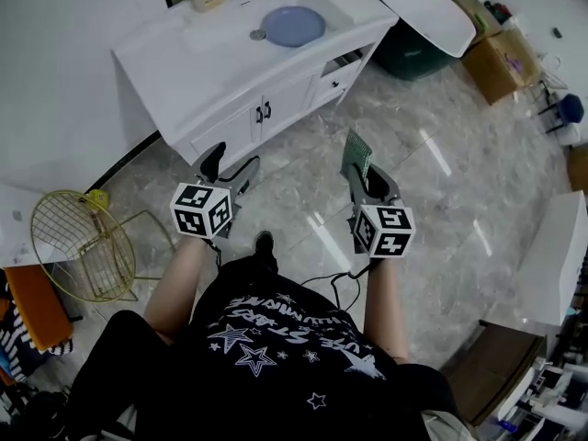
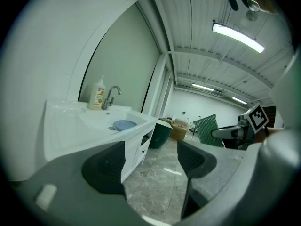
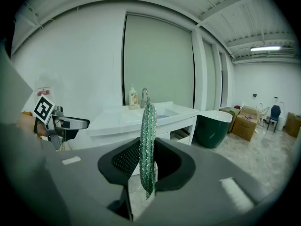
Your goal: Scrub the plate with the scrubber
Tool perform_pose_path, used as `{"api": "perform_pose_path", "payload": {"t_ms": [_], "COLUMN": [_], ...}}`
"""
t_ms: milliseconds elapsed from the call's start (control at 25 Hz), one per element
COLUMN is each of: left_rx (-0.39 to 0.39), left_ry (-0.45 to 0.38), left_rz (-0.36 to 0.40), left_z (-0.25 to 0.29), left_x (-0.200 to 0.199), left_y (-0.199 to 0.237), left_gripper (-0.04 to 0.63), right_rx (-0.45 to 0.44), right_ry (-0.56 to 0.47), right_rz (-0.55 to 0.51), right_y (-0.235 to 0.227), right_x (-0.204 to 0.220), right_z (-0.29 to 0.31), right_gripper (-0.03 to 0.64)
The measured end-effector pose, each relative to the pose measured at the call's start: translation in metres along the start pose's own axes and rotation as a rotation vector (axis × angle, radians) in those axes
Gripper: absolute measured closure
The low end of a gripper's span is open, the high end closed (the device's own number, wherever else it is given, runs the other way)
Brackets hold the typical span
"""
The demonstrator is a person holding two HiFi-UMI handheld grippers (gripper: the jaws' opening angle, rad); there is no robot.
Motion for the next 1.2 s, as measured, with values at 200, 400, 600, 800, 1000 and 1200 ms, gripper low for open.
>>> {"api": "perform_pose_path", "payload": {"t_ms": [200,400,600,800,1000,1200], "left_rx": [-0.01,-0.022,-0.029,-0.052,-0.13,-0.205], "left_ry": [-0.005,0.003,0.011,0.008,-0.01,0.0], "left_rz": [-0.018,-0.034,-0.042,-0.056,-0.078,-0.149], "left_z": [0.029,0.051,0.074,0.107,0.162,0.229], "left_x": [-0.035,-0.05,-0.065,-0.081,-0.105,-0.139], "left_y": [0.038,0.062,0.07,0.08,0.107,0.128], "left_gripper": [0.253,0.253,0.253,0.253,0.253,0.253], "right_rx": [0.0,-0.009,-0.016,-0.056,-0.136,-0.235], "right_ry": [-0.017,-0.028,-0.04,-0.058,-0.077,-0.049], "right_rz": [-0.003,-0.022,-0.019,-0.02,-0.039,-0.069], "right_y": [-0.006,-0.013,-0.033,-0.061,-0.1,-0.138], "right_x": [-0.044,-0.067,-0.087,-0.109,-0.141,-0.184], "right_z": [0.047,0.077,0.105,0.153,0.234,0.315], "right_gripper": [0.505,0.505,0.503,0.504,0.504,0.503]}}
Point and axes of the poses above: the fingertips, and each gripper's own axes: z forward along the fingers, y to its left, x out of its underside, the point moved 8 cm from there along -z, backward along the fingers, and after that the axes turned 7 degrees about y, right-handed, at the moved point
